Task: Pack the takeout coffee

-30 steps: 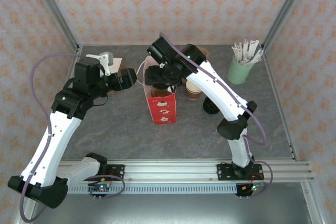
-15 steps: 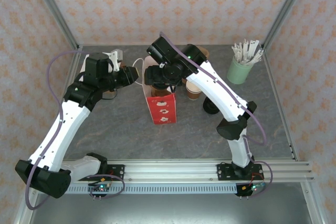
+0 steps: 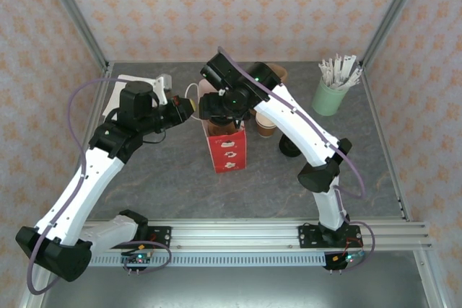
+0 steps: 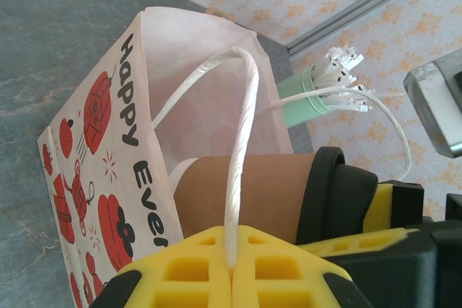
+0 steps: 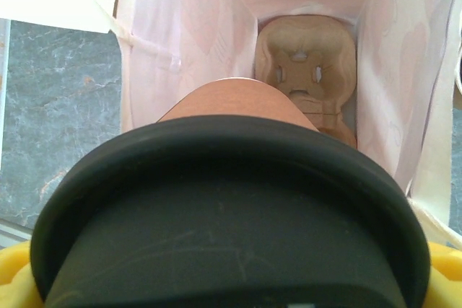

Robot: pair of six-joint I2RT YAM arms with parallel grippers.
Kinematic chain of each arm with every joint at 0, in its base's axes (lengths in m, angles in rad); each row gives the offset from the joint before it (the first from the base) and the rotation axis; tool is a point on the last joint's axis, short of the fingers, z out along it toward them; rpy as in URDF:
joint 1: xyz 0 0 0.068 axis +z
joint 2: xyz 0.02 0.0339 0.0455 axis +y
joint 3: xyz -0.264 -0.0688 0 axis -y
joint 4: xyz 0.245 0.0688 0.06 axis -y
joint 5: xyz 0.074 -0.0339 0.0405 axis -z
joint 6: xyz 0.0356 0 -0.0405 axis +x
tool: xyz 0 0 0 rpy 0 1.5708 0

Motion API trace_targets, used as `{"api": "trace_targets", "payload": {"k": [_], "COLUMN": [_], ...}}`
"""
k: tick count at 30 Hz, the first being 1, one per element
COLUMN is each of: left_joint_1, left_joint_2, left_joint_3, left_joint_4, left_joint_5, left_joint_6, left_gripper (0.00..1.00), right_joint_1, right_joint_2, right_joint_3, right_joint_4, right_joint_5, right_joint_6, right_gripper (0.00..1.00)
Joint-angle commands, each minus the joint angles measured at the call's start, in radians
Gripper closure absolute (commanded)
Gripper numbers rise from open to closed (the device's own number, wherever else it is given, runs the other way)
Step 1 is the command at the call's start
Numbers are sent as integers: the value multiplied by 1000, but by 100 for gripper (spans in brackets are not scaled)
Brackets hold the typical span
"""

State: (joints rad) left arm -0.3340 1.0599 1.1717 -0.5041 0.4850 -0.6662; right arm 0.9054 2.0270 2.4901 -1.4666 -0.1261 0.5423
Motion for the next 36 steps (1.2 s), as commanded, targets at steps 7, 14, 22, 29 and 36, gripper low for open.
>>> {"api": "trace_targets", "payload": {"k": [7,14,22,29,36], "left_joint_1": [-17,-34,-49,-66,-75], "left_joint_2": [-35,-50,-54,-83,-99], "left_joint_3": [-20,-41,-52,-94,-105], "left_joint_4": [22,46,45,67,64], "left_joint_5": [-23,-3,-8,-31,-41], "left_joint_6": [-29,-53,-61,-90,-100], "left_gripper": [98,98,98,100,100], "right_joint_1": [0,-1,0,-1,-11], "right_joint_2": [0,28,17,-2,55], "right_joint_3": [-64,-87,12,22,61], "right_joint_4": [-19,-38,-43,20,49], "right_joint_5": [13,18,27,39,53], "right_joint_6": [-12,-22,-21,-9,-3], "right_gripper": [19,19,20,21,21]}}
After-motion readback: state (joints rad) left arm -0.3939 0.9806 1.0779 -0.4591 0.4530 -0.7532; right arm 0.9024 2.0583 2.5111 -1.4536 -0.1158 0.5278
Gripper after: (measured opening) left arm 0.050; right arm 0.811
